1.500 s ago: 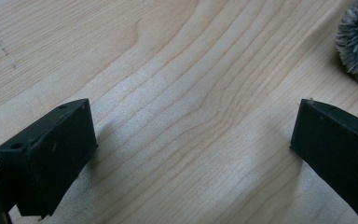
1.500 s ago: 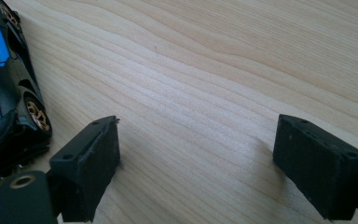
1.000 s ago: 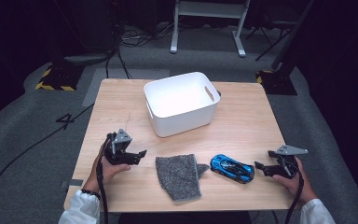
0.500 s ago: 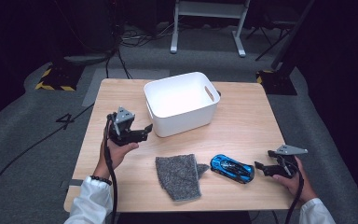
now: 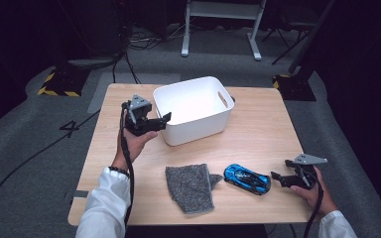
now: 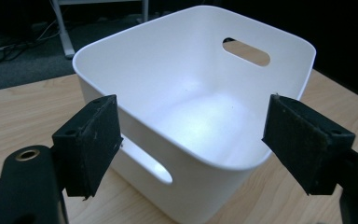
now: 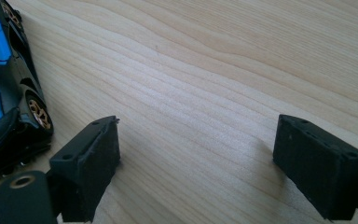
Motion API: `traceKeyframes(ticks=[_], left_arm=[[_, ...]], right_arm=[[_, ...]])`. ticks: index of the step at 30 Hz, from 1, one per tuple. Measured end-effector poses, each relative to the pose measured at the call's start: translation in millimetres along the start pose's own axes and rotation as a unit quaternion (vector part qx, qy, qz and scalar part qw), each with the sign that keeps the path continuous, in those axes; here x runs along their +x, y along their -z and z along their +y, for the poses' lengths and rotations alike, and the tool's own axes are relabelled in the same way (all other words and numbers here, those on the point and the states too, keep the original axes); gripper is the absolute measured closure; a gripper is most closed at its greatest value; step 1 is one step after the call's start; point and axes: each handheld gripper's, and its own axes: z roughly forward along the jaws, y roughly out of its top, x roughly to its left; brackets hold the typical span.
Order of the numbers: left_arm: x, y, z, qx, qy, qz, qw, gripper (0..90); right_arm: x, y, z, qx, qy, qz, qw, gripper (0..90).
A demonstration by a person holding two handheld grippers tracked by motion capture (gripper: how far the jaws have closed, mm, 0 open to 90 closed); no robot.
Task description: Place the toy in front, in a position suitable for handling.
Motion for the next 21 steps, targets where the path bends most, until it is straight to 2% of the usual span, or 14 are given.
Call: traceKeyframes(ticks=[2,3,4,5,8,9,13,15,18,19,21], left_arm=[[5.1,-7.6,2.1,0.005,0.010,0.001,0.9999,19.2],[7.3,-11.8,2.8,0.013,0.012,0.011,0.9998,19.2],[7.3,-11.8,2.8,0.013,0.012,0.011,0.9998,19.2],[11.0,-19.4,2.6,0.021,0.014,0.025,0.9994,19.7],[14.5,-27.0,2.7,0.032,0.021,0.025,0.9990,19.9],[14.9,-32.7,3.3,0.037,0.023,0.032,0.9985,21.3],[15.2,-42.7,6.3,0.050,0.019,0.035,0.9980,21.6],[15.3,-51.0,8.5,0.065,0.018,0.055,0.9962,19.9],[17.0,-59.5,7.0,0.091,0.012,0.084,0.9922,28.0],[17.3,-62.1,5.5,0.099,0.011,0.086,0.9913,29.5],[17.9,-63.6,3.6,0.101,0.011,0.086,0.9911,31.5]], right_arm=[[0.0,0.0,0.0,0.000,0.000,0.000,1.0000,14.7],[-0.1,0.1,-0.1,0.000,0.000,0.000,1.0000,14.7],[-0.1,0.1,-0.1,0.000,0.000,0.000,1.0000,14.7],[-0.1,0.1,-0.1,0.000,0.000,0.001,1.0000,14.7],[-0.1,0.1,-0.1,0.000,0.000,0.001,1.0000,14.7],[-0.1,0.2,-0.1,0.000,0.001,0.001,1.0000,14.7],[-0.1,0.2,-0.1,0.000,0.001,0.001,1.0000,14.7],[-0.2,0.2,-0.2,0.000,0.001,0.001,1.0000,14.7],[-0.3,0.3,-0.2,0.000,0.001,0.003,1.0000,14.7],[-0.2,0.3,-0.2,0.000,0.001,0.003,1.0000,14.7],[-0.3,0.3,-0.2,0.000,0.002,0.003,1.0000,14.7]])
